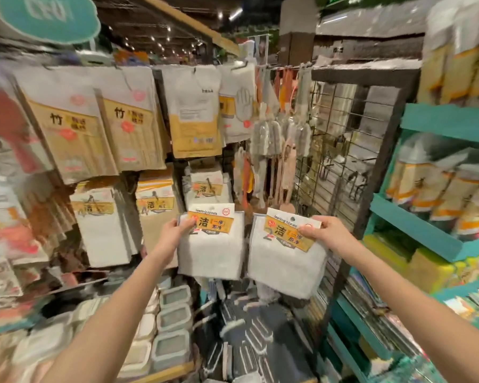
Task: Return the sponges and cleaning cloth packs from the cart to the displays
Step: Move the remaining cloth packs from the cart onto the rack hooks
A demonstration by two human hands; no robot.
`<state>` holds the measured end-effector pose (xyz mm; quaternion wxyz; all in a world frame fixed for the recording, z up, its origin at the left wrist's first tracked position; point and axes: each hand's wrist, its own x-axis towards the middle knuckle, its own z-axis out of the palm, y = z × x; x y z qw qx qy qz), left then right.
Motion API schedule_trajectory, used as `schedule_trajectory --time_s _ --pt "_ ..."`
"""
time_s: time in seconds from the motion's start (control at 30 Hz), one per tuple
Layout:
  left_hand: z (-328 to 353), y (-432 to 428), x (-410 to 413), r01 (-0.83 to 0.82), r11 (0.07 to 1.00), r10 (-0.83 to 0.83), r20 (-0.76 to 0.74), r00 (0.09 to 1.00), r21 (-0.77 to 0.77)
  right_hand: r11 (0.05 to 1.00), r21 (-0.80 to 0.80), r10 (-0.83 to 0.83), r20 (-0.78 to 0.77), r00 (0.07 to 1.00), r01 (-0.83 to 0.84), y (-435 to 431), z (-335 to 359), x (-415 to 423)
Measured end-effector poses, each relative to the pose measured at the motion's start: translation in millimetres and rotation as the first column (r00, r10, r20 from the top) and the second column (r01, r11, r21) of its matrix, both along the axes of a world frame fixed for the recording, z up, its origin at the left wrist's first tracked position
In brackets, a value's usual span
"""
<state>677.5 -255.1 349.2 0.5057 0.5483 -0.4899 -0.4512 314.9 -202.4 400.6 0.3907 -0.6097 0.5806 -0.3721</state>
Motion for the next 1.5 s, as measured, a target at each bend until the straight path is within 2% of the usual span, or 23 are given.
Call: schedule_trajectory --time_s 0.2,0.47,0.63,0.93,1.13,1.33,1.5 --pt "-5 -74 4 -0.019 1.0 0.018 -0.047 0.999 -0.025 0.998 0.031 -0.05 0.029 0.998 0.049 -47 -5 13" --pt "-17 -137 3 -0.054 0.998 0.056 -0.116 0.992 0.02 0.996 0.053 -0.074 0.037 0.997 0.072 -86 -18 13" --pt "-30 -164 8 -0.112 0.993 0.112 0.006 0.994 0.037 0.997 0.048 -0.069 0.032 0.997 0.068 -102 -20 20" --pt "-46 -168 -5 -0.219 0.975 0.221 0.093 0.971 -0.031 0.997 0.069 -0.032 0.076 0.997 0.027 -122 -35 29" --pt "-29 -210 -9 -0.371 0.927 0.342 0.27 0.9 0.063 0.996 0.094 -0.017 0.113 0.993 0.007 -135 -45 41" --pt "-12 -240 -3 -0.4 0.904 0.339 0.32 0.885 0.147 0.996 0.081 0.02 0.092 0.996 -0.028 -153 -55 65" --pt "-7 -217 3 -0.383 0.919 0.393 0.256 0.883 -0.087 0.989 0.091 0.107 0.126 0.986 -0.119 -181 -52 103"
